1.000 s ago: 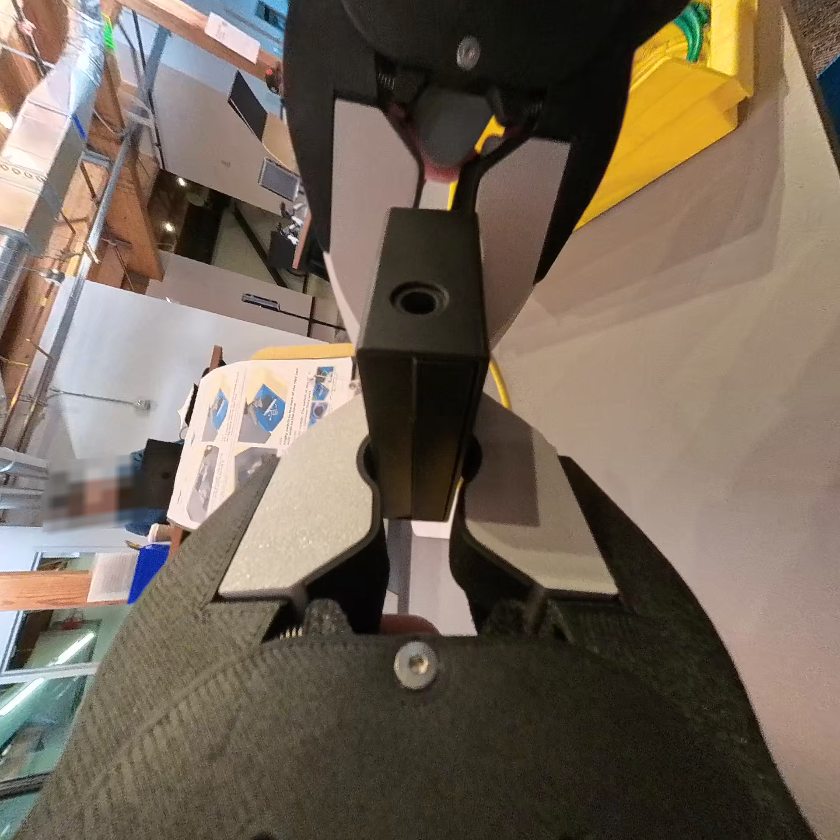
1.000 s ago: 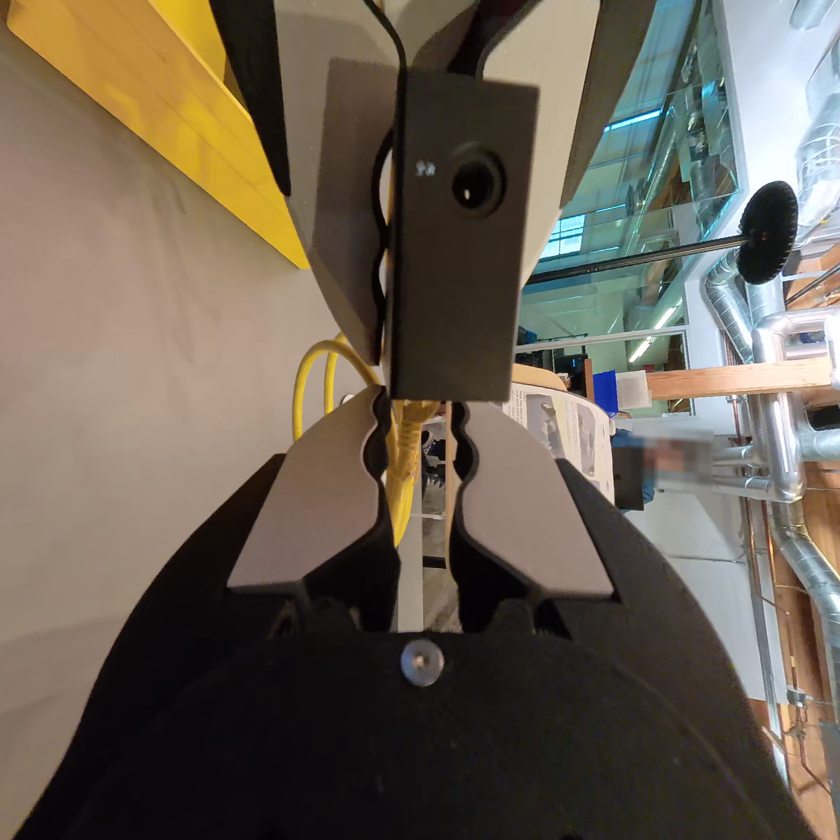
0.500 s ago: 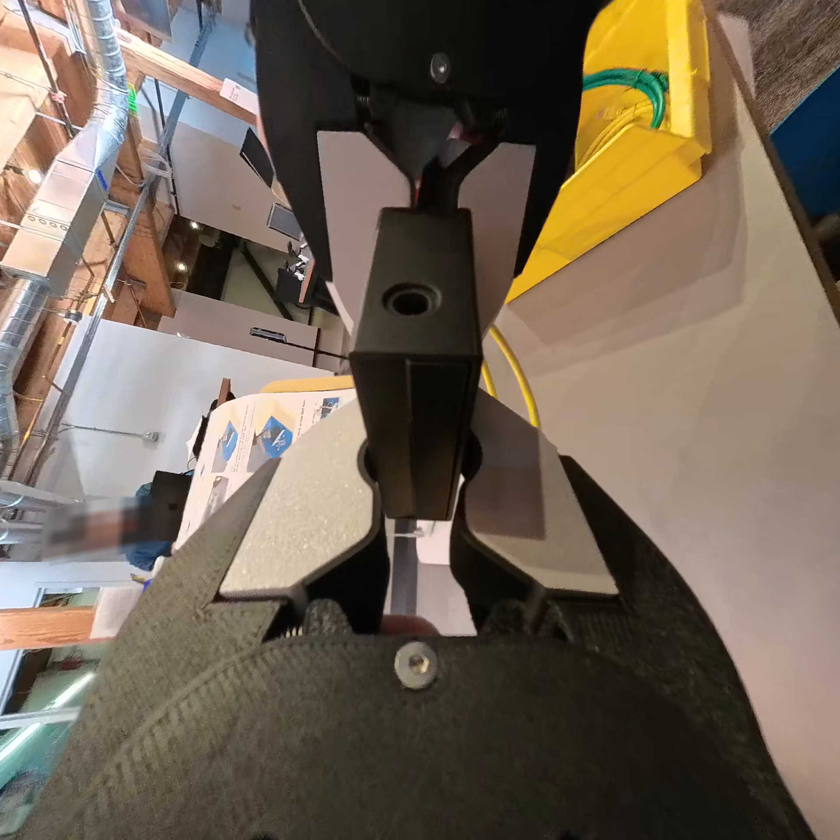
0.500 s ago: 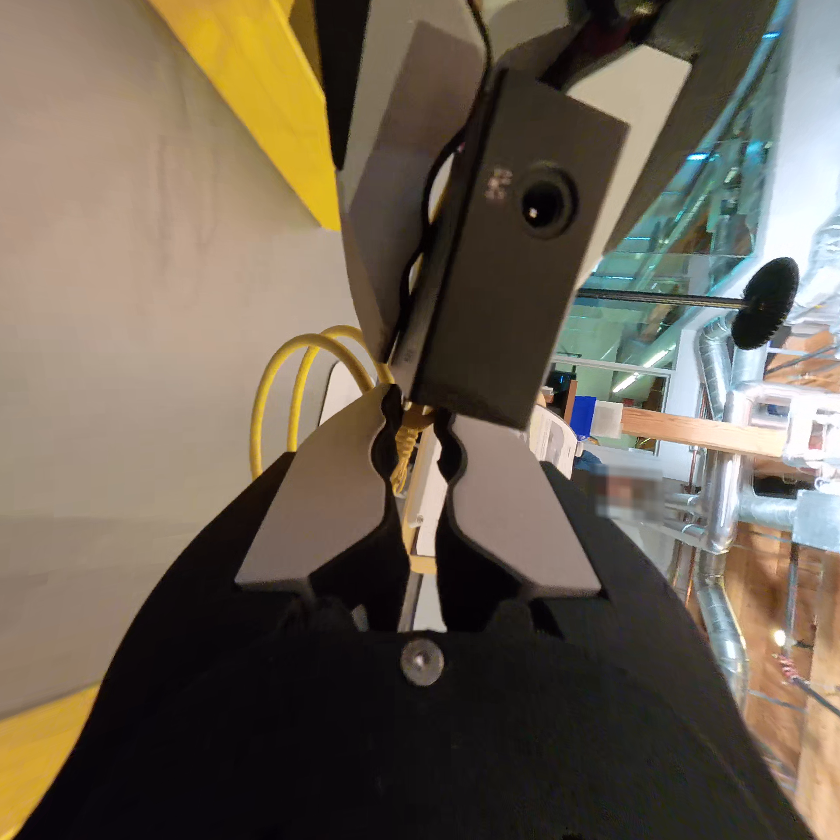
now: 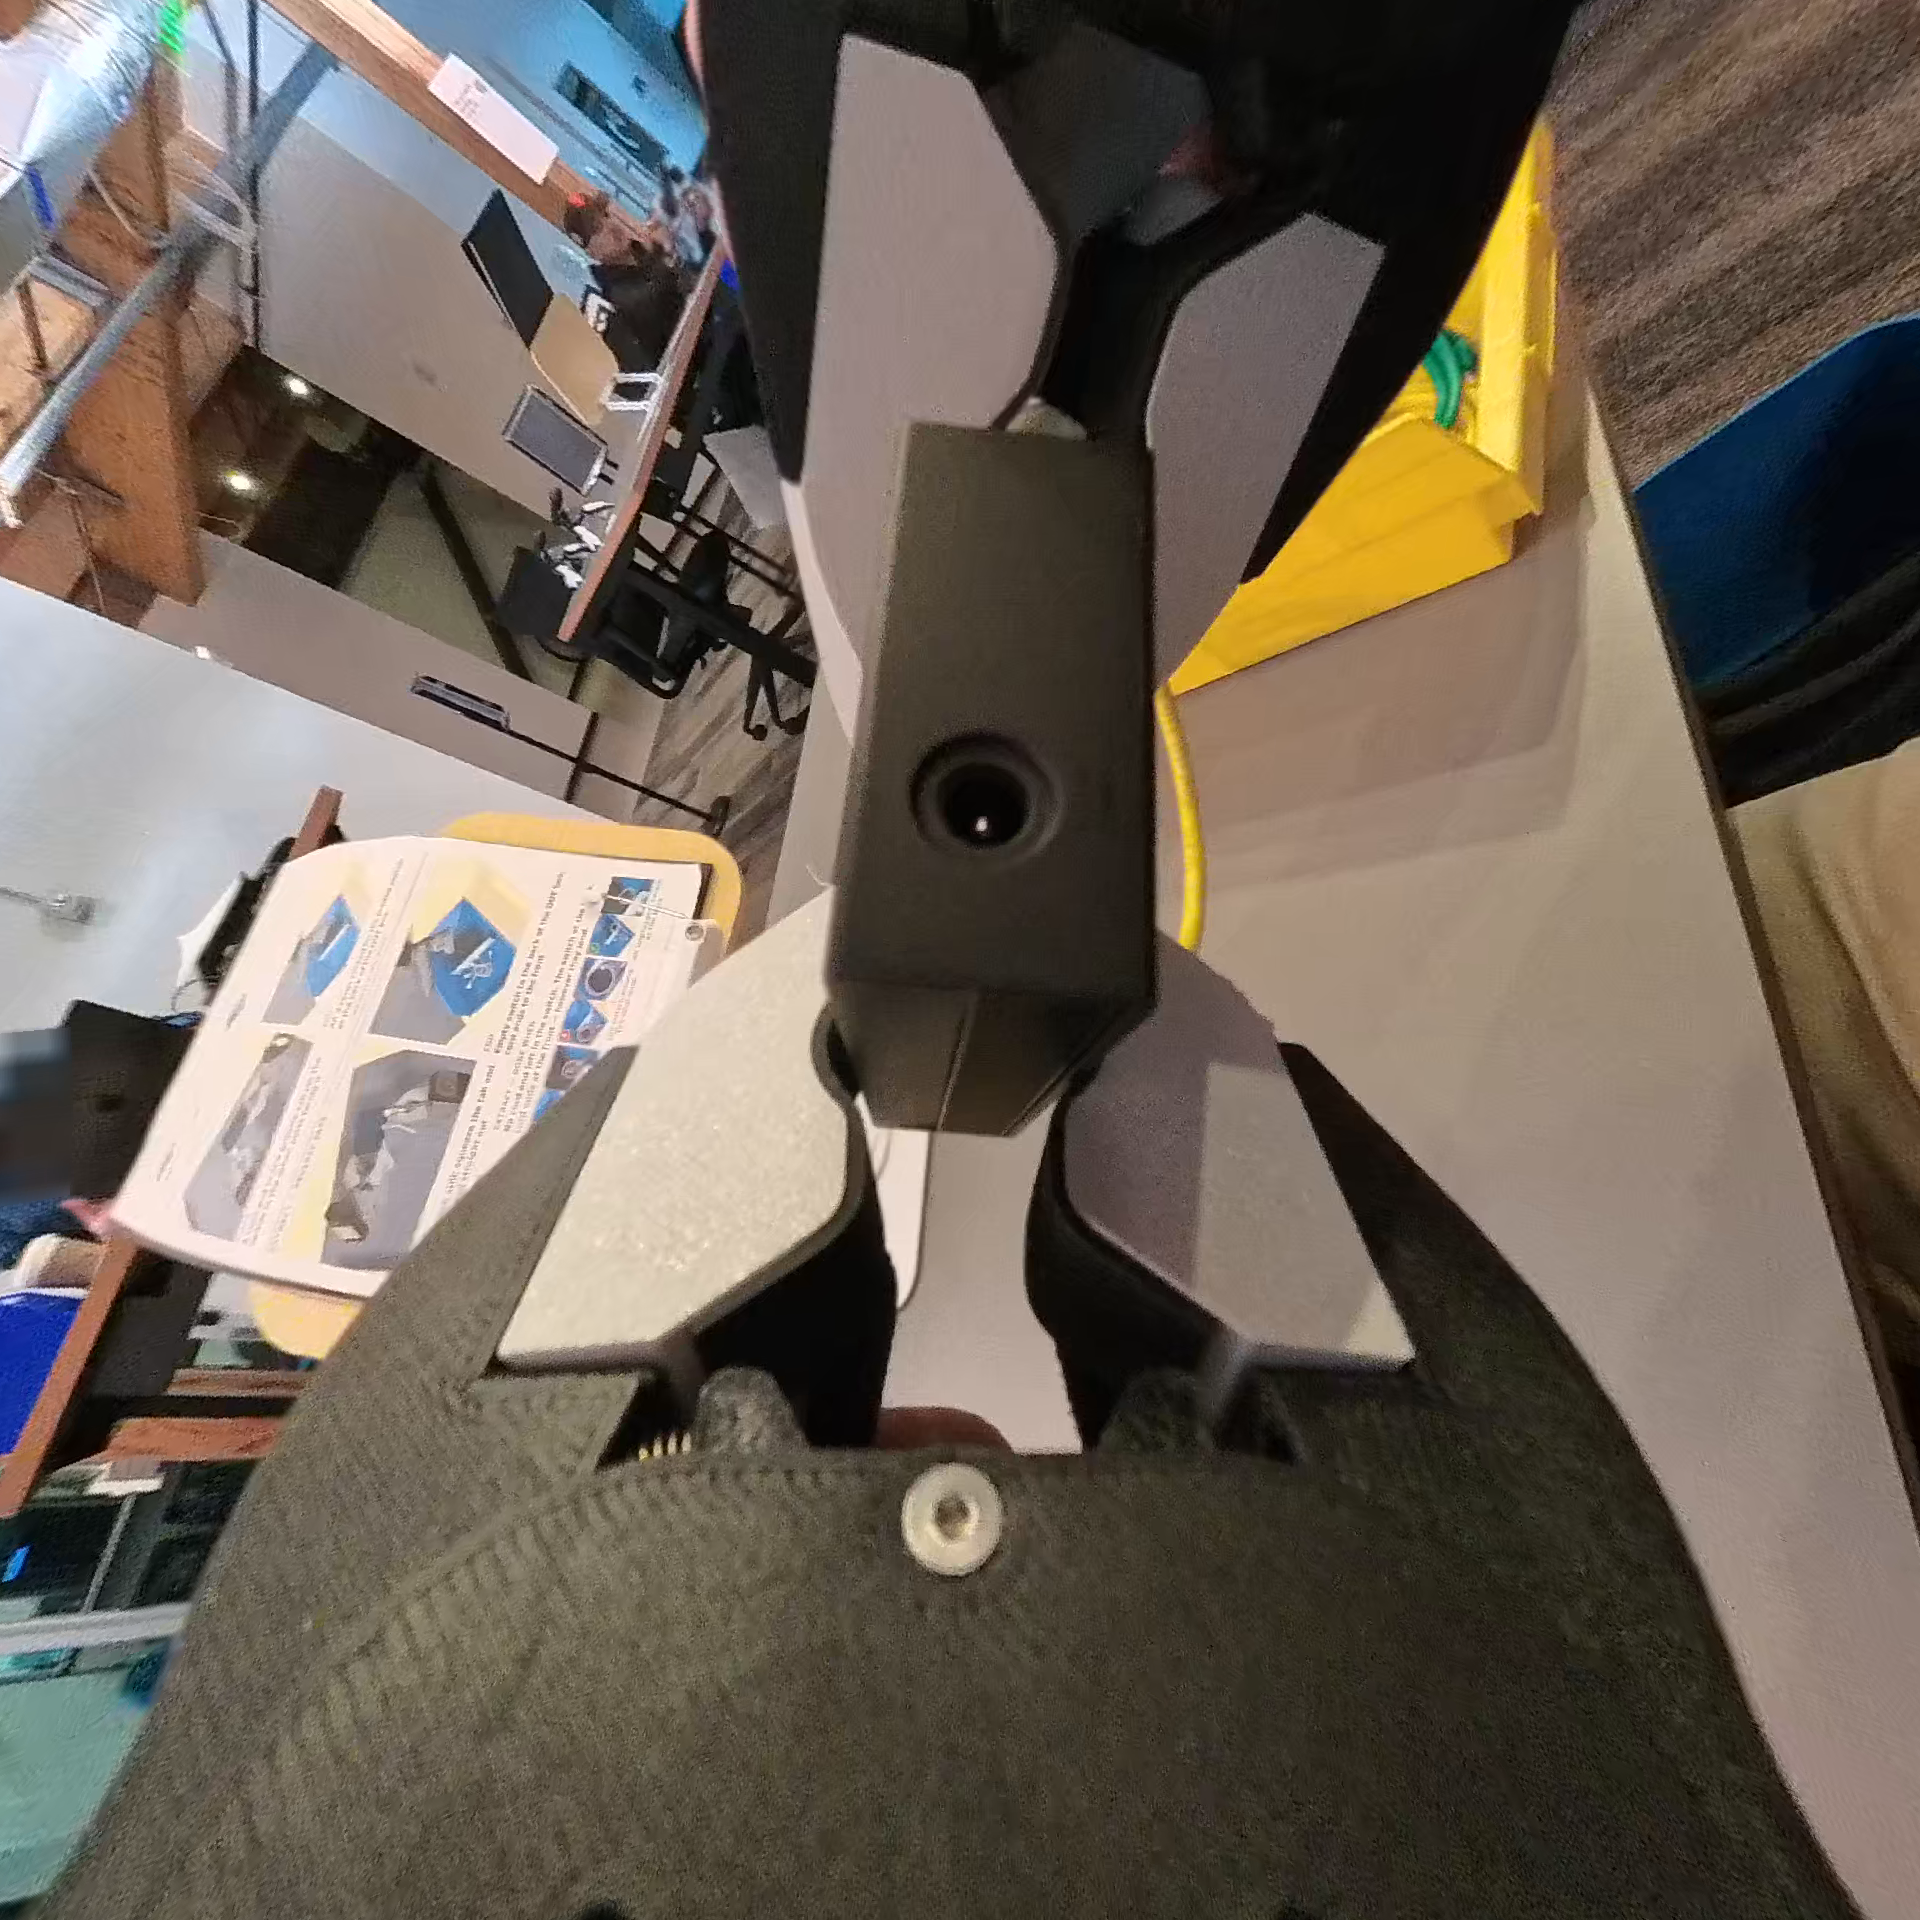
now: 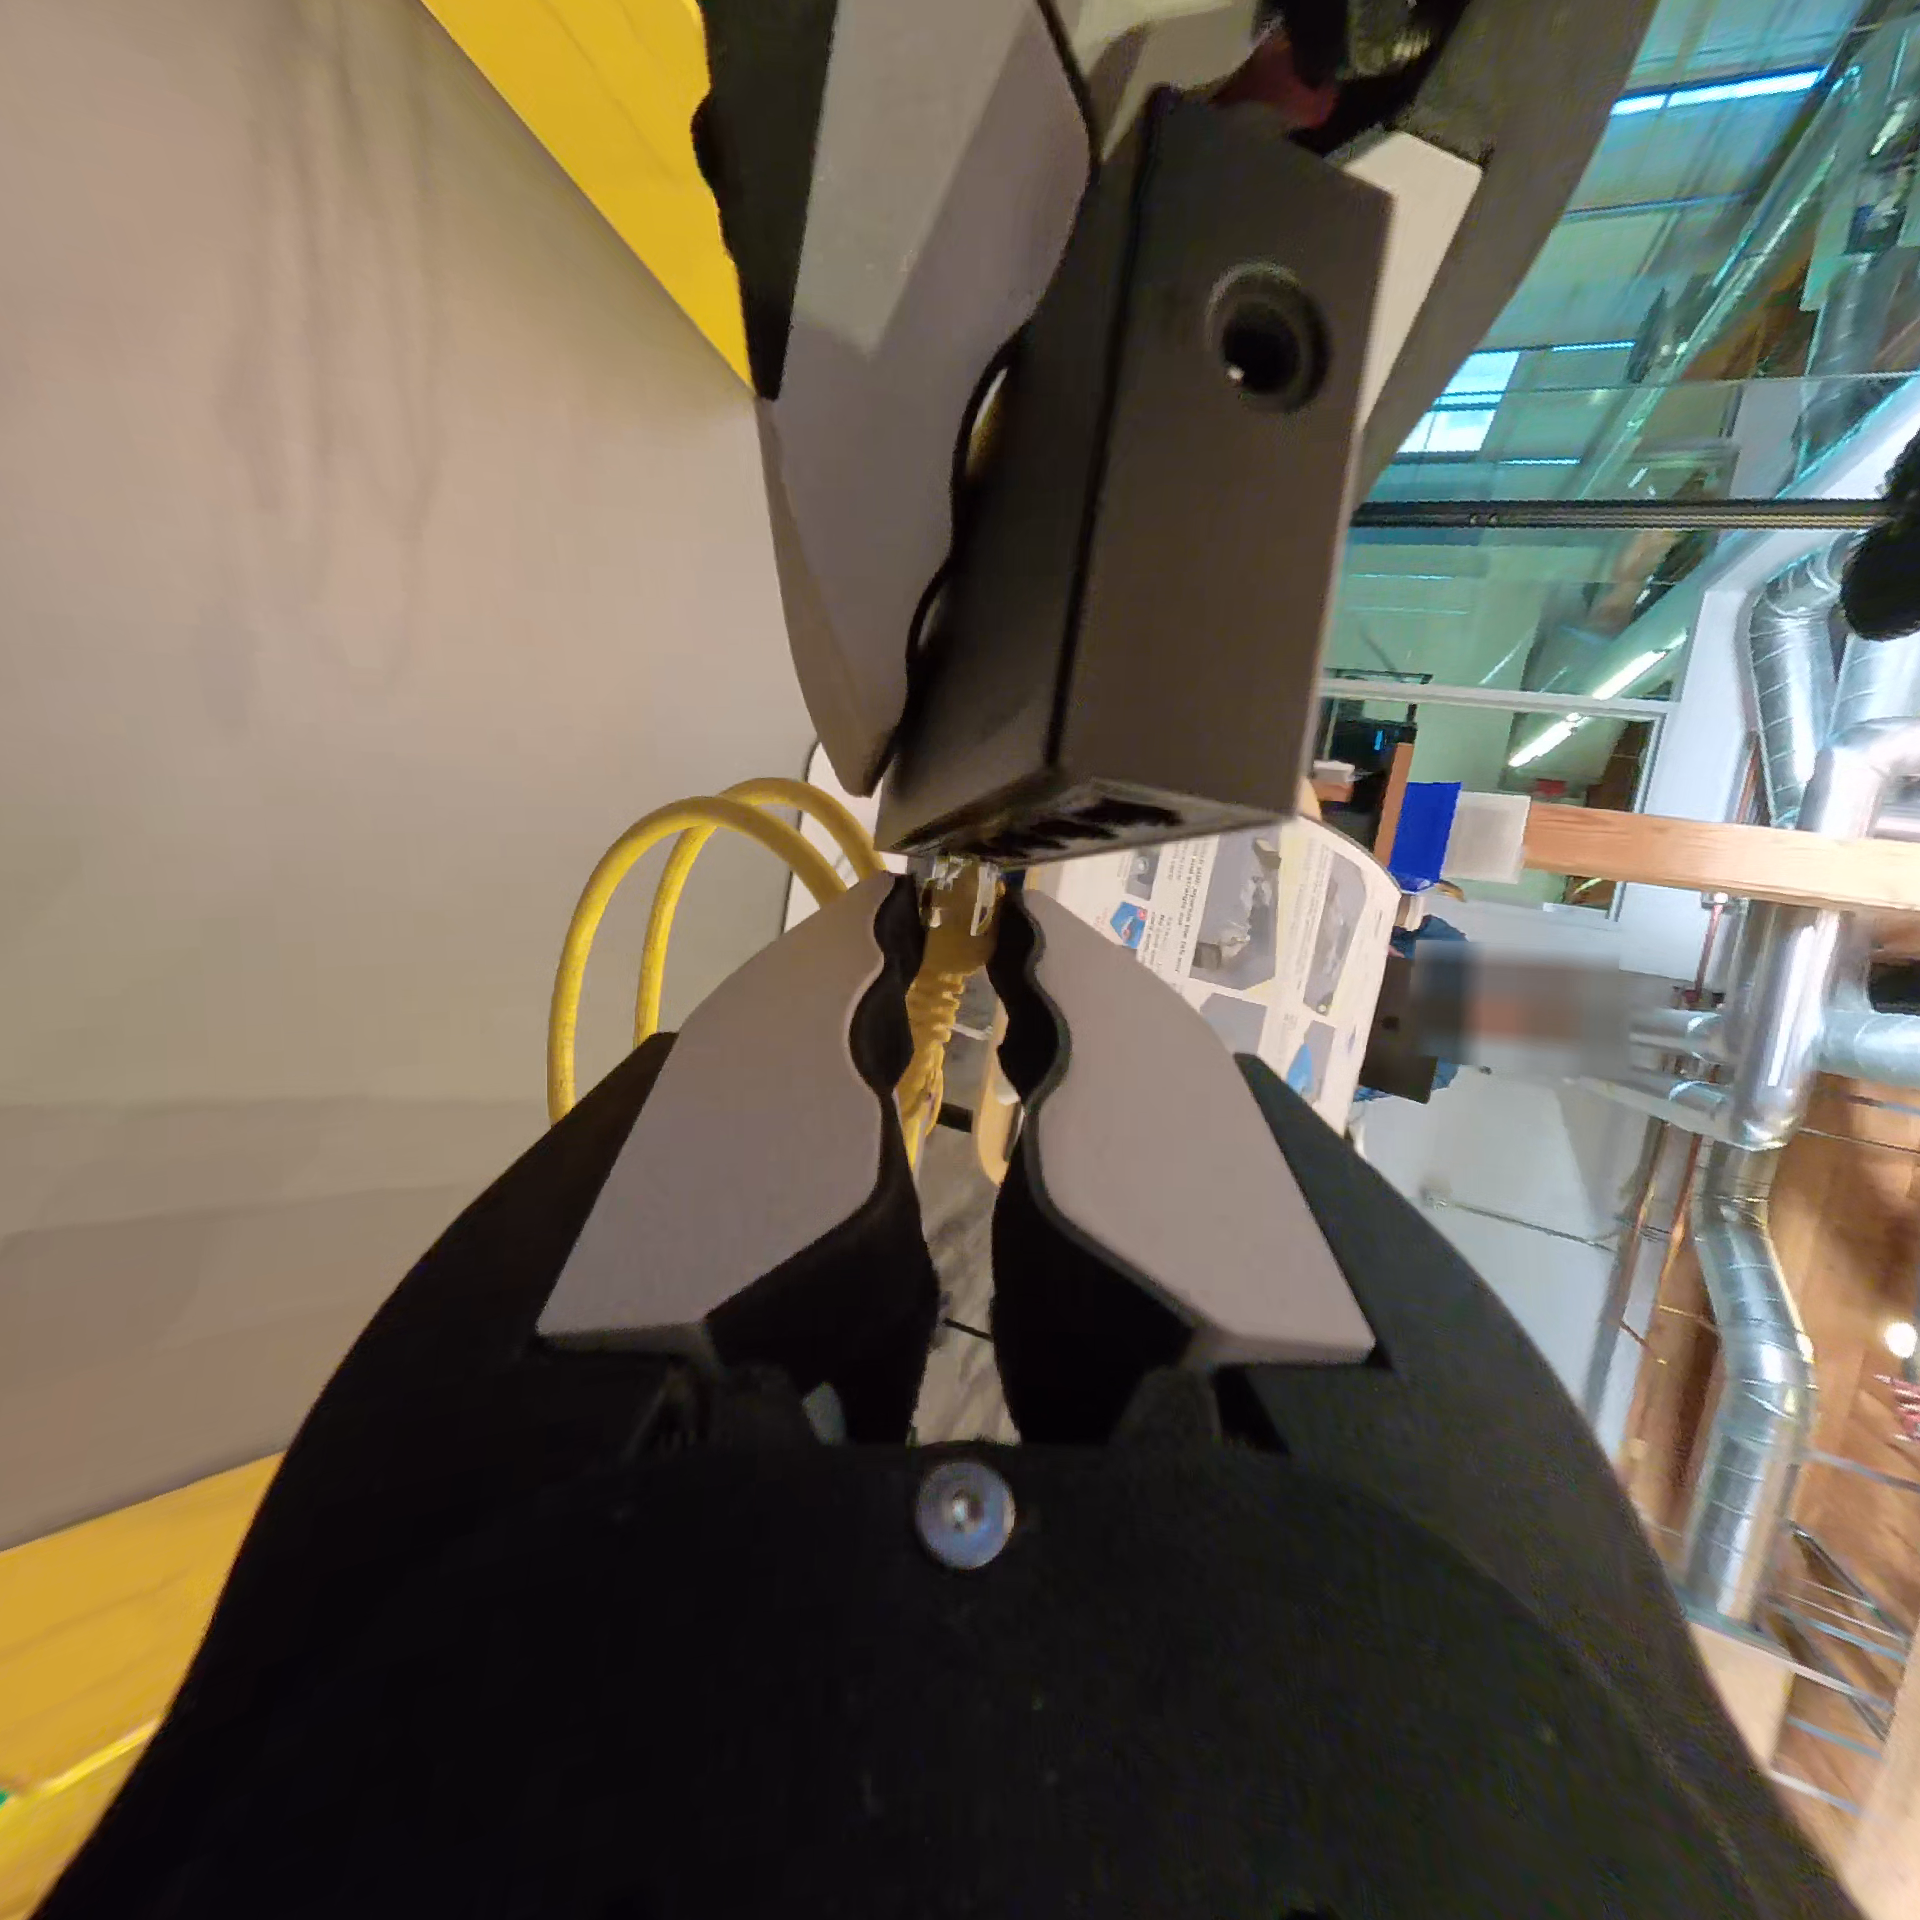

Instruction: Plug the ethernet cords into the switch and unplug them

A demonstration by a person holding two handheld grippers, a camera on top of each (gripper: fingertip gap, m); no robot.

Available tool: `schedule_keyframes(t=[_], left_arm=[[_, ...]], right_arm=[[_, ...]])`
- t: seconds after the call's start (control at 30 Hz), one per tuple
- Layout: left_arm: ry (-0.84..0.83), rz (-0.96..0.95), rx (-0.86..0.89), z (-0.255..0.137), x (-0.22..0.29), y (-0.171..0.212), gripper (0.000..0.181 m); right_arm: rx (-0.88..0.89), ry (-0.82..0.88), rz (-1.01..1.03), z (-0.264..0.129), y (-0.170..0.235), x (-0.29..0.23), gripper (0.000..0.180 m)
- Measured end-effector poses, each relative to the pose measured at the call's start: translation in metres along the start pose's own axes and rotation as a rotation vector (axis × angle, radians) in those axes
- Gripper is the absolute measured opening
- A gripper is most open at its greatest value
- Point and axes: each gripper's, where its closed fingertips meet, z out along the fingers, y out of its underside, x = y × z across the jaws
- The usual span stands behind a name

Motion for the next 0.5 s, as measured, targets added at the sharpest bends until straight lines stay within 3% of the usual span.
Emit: schedule_keyframes(t=[0.23, 0.5], left_arm=[[-0.032, 0.066, -0.029, -0.006, -0.005, -0.011, 0.030], [-0.014, 0.097, -0.065, -0.005, 0.000, -0.010, 0.030]], right_arm=[[0.153, -0.048, 0.180, -0.003, -0.005, 0.005, 0.013], [0.111, 0.009, 0.006, 0.000, -0.007, -0.001, 0.015]])
